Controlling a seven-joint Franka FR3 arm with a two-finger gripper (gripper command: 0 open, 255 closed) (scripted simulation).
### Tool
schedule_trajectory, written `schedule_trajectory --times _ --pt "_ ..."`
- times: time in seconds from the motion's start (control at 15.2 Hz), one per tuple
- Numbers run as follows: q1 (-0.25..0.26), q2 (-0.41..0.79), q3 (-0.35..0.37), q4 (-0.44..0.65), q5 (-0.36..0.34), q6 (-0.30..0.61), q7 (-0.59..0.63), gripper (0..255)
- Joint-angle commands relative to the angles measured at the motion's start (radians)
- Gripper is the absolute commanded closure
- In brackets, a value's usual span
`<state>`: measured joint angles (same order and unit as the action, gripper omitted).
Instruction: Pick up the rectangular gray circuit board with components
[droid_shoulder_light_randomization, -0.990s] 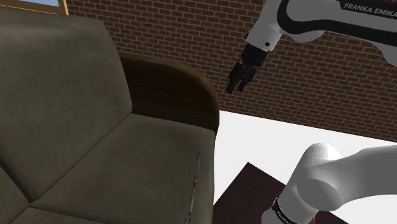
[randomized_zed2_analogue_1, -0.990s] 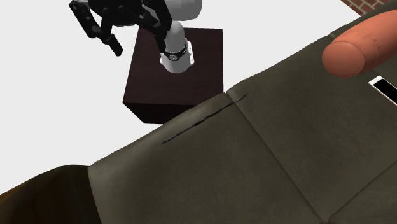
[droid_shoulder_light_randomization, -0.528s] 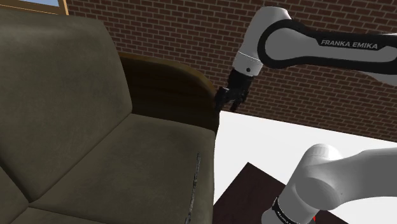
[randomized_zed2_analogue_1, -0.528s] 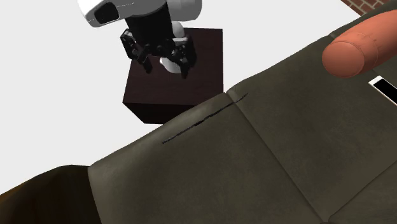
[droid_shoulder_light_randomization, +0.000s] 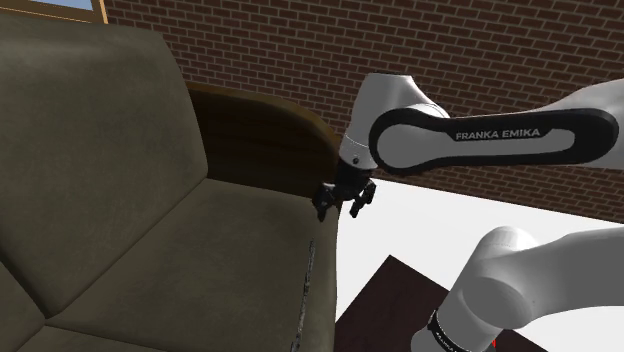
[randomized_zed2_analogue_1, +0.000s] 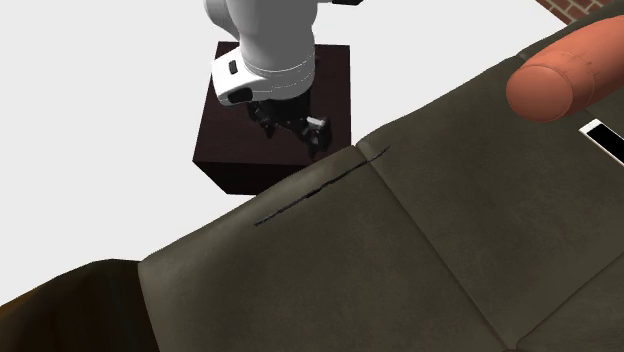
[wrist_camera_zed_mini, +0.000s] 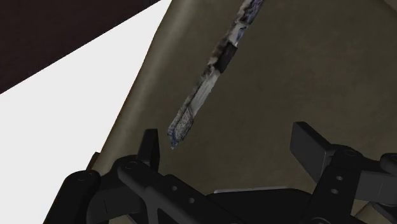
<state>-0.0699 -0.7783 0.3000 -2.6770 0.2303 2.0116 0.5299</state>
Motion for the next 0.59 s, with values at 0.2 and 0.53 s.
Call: schedule_trajectory --times 0.2,0.53 --pt "-0.03 0.124 0.138 -0.048 0.043 0.138 0.206 0" --pt "-0.086 0.301 0.286 -0.061 0.054 0.288 0.426 0"
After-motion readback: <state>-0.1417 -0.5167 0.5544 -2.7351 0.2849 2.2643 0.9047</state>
